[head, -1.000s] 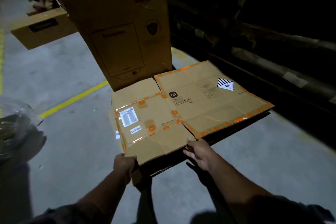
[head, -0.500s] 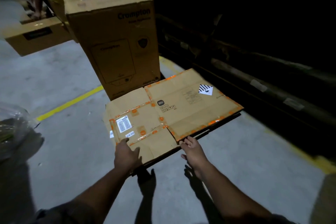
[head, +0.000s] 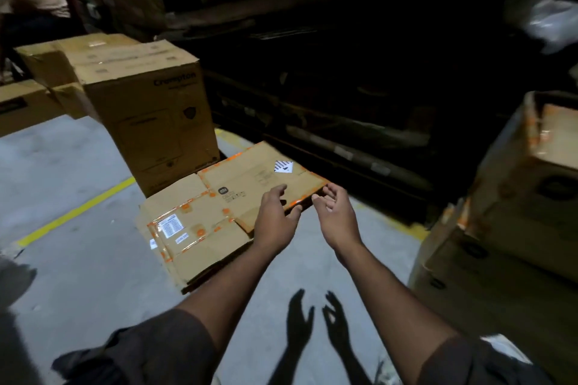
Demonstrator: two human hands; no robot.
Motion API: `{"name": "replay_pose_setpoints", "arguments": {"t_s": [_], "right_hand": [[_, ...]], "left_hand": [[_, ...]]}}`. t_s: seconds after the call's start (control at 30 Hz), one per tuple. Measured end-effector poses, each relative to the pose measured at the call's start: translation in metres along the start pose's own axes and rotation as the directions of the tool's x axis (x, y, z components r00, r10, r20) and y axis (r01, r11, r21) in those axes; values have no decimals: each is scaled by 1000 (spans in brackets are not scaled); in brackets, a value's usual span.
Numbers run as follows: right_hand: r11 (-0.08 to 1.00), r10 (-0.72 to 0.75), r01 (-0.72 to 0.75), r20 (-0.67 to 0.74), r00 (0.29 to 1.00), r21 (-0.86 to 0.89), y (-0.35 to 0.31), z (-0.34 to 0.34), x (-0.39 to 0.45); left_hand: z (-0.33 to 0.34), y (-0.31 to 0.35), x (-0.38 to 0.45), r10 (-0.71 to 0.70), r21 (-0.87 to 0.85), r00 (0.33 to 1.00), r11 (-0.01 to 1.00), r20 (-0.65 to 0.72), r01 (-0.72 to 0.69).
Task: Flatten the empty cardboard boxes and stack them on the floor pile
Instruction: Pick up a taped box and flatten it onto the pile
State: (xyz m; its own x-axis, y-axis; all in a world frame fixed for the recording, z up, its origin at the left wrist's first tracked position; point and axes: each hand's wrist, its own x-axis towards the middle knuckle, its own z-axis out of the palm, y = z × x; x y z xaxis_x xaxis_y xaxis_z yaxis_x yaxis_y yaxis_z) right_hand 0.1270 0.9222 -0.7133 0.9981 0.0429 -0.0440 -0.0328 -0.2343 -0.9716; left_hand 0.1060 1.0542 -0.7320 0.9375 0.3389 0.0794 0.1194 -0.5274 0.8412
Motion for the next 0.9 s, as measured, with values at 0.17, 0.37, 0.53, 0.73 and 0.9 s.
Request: {"name": "replay_pose_setpoints", "arguments": {"t_s": [0.17, 0.37, 0.53, 0.73, 0.9], "right_hand": [[999, -28, 32, -143, 989, 24, -19, -75, -53], [998, -62, 67, -289, 955, 10, -36, -158, -105], [991, -92, 127, -436, 895, 51, -45, -230, -135], [989, -88, 141, -606, 791, 40, -43, -320, -145], [997, -46, 74, -708, 704, 9, -32, -390, -138]], "left_hand": [[33, 69, -49, 71, -141, 996, 988, 58, -62], [66, 149, -86, 203, -231, 969, 958, 140, -168], [89, 206, -97, 313, -302, 922, 923, 229, -238], [124, 270, -107, 390, -395, 869, 882, 305, -257], [168, 311, -94, 435, -353, 835, 881, 337, -316]]}}
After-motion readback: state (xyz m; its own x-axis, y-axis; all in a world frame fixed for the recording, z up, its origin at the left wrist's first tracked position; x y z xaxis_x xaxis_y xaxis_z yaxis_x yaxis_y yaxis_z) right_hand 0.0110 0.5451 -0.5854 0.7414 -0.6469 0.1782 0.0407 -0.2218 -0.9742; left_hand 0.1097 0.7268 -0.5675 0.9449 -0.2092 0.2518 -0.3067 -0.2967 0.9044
